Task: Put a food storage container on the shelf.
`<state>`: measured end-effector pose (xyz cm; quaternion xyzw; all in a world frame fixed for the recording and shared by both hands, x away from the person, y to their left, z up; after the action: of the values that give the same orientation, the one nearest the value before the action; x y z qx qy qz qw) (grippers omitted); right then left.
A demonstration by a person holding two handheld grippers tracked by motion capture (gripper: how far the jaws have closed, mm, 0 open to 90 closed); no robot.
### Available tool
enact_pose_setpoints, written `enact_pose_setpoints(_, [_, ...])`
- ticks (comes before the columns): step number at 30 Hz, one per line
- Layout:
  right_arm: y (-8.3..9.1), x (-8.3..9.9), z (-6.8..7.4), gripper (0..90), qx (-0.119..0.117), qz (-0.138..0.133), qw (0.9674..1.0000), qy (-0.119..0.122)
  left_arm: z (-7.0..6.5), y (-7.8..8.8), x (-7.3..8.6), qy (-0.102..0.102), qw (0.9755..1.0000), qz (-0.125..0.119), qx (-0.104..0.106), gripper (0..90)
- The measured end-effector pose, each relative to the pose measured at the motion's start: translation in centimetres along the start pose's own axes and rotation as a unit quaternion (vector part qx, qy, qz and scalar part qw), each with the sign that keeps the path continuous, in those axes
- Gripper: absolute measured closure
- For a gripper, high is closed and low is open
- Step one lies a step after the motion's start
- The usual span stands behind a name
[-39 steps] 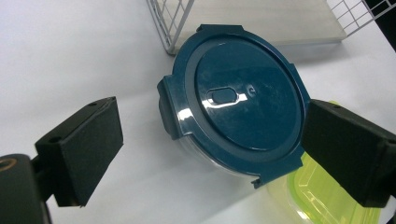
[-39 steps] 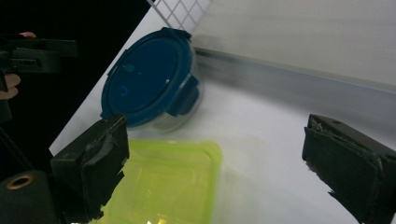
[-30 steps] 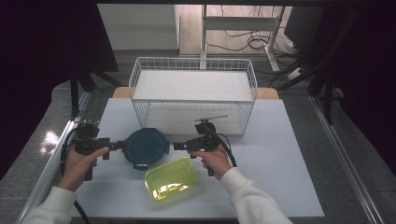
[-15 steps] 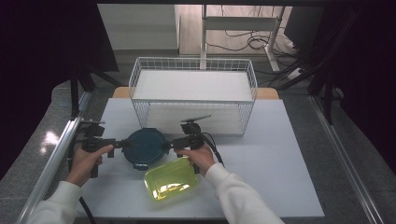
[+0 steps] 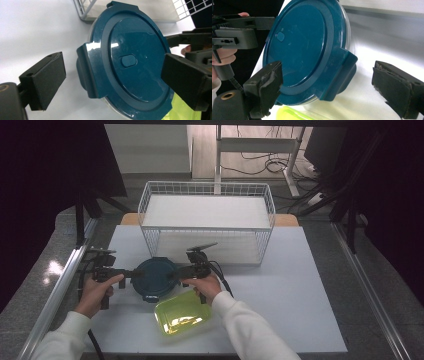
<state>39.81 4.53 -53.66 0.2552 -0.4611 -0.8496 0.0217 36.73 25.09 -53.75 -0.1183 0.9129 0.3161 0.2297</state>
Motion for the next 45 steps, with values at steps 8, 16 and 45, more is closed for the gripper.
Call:
enact_pose_setpoints(8, [-0.8, -0.2, 0.2, 12.1, -0.004, 0.011, 0.9999, -0.012, 0.1, -0.7, 0.3, 0.009, 0.9998, 0.011, 0.013, 5.6])
enact_pose_setpoints(16, [-1.4, -0.2, 0.2, 13.0, -0.006, 0.022, 0.9995, -0.020, 0.1, -1.3, 0.6, 0.016, 0.9995, 0.019, 0.020, 6.0])
enact_pose_setpoints(45, [-2.1, 0.1, 0.4, 28.3, -0.019, 0.057, 0.9961, -0.064, 0.3, -2.0, 0.6, 0.073, 0.9973, 0.006, 0.009, 22.5])
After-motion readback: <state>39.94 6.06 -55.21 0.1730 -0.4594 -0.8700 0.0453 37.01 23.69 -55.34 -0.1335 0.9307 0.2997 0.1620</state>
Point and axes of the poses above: each handheld gripper's, and its own axes: y roughly backward along the jaws, x roughly out of its underside, z roughly to its left, the point moved 7 cm from there along -y, roughly forward along the jaws, and after that the axes turned 11 degrees about x, right-handed, at the moved point
